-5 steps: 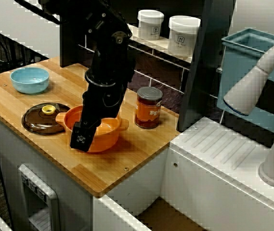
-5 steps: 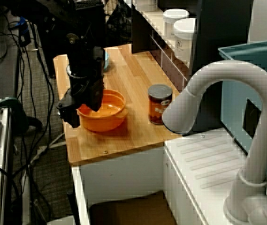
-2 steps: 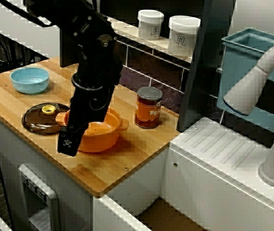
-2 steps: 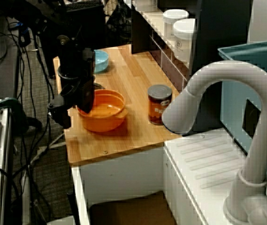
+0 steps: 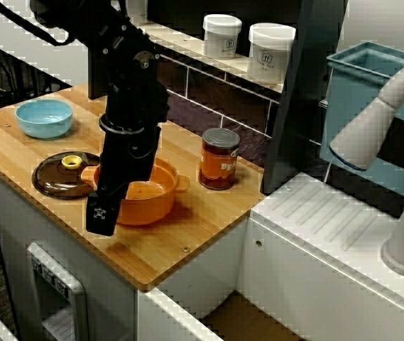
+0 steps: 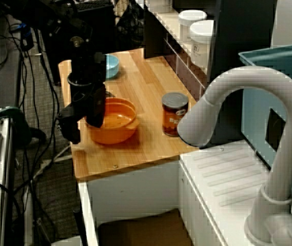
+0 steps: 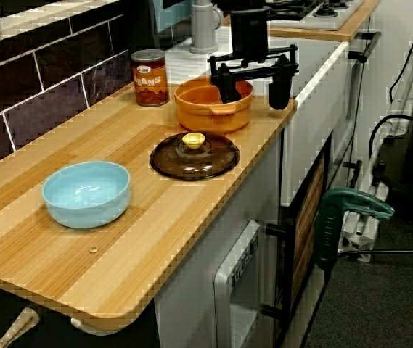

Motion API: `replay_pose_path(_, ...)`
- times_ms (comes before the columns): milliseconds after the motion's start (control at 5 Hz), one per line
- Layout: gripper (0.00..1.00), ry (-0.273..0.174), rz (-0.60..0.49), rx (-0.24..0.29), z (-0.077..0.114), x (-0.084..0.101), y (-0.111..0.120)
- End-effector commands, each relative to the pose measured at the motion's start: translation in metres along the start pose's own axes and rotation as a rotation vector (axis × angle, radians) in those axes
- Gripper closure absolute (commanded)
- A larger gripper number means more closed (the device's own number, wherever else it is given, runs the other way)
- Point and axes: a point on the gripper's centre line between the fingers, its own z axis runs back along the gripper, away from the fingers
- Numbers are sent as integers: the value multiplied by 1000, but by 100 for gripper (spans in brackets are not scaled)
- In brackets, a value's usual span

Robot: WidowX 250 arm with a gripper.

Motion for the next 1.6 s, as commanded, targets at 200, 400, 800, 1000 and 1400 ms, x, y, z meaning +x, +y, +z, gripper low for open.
replay_pose_path(200,100,-51,6,20,4,9,11)
replay_pose_path(400,100,-51,15,21,10,3,12)
replay_pose_path(800,100,-76,13,25,49,-12,13)
replay_pose_path(1000,100,-95,10,38,73,-18,16)
replay_pose_path(1400,100,-106,26,95,122,-27,17)
